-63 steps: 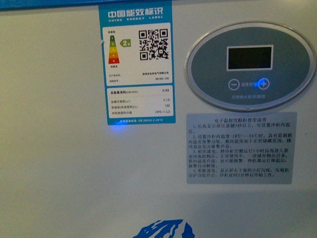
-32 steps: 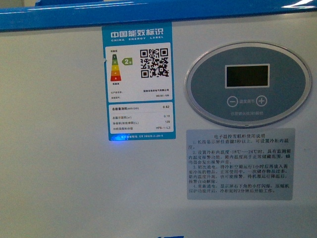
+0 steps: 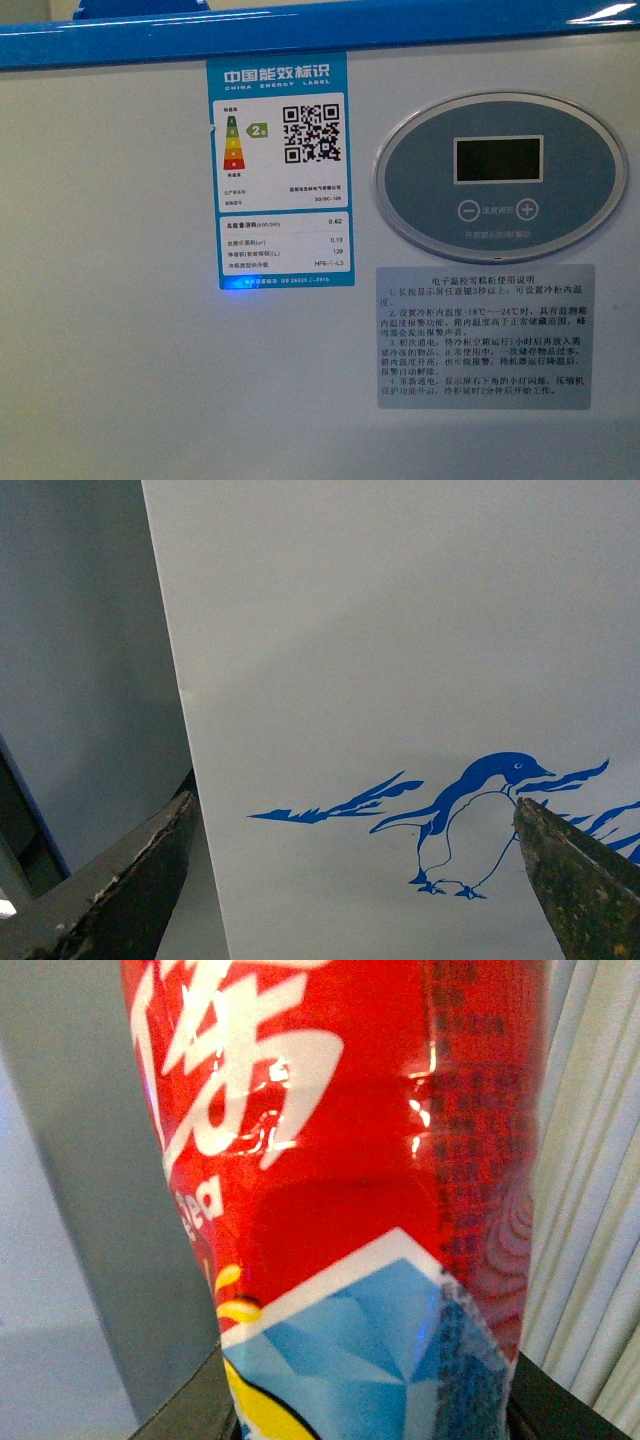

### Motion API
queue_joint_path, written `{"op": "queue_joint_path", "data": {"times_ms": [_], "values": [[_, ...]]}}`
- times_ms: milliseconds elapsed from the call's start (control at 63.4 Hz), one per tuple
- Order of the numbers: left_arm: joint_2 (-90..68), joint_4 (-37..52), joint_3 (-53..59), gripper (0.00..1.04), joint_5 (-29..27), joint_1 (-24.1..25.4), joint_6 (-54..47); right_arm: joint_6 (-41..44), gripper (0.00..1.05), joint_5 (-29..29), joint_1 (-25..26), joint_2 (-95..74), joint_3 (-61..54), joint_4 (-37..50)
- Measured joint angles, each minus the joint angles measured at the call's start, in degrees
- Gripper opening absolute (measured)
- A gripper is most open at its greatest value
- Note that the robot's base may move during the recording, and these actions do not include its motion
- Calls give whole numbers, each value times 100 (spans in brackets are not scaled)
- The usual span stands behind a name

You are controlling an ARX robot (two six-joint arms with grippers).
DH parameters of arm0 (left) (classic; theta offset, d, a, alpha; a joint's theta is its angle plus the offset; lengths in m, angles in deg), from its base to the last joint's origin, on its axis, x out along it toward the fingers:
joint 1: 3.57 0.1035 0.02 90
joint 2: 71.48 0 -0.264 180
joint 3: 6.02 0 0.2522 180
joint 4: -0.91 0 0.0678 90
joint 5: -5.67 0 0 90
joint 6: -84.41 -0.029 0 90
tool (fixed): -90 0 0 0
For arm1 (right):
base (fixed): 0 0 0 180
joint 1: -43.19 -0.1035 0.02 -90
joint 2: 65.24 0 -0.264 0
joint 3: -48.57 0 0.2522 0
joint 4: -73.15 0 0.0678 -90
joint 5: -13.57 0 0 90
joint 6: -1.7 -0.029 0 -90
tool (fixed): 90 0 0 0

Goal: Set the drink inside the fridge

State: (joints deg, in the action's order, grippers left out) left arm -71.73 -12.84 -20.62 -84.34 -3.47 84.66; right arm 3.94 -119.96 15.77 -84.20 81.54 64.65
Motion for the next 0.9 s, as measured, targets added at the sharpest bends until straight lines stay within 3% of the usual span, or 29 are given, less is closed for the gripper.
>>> {"op": "queue_joint_path", "data": {"times_ms": [900], "values": [[0,0,0,97,0,0,0,2,39,2,-2,0,0,0]]}}
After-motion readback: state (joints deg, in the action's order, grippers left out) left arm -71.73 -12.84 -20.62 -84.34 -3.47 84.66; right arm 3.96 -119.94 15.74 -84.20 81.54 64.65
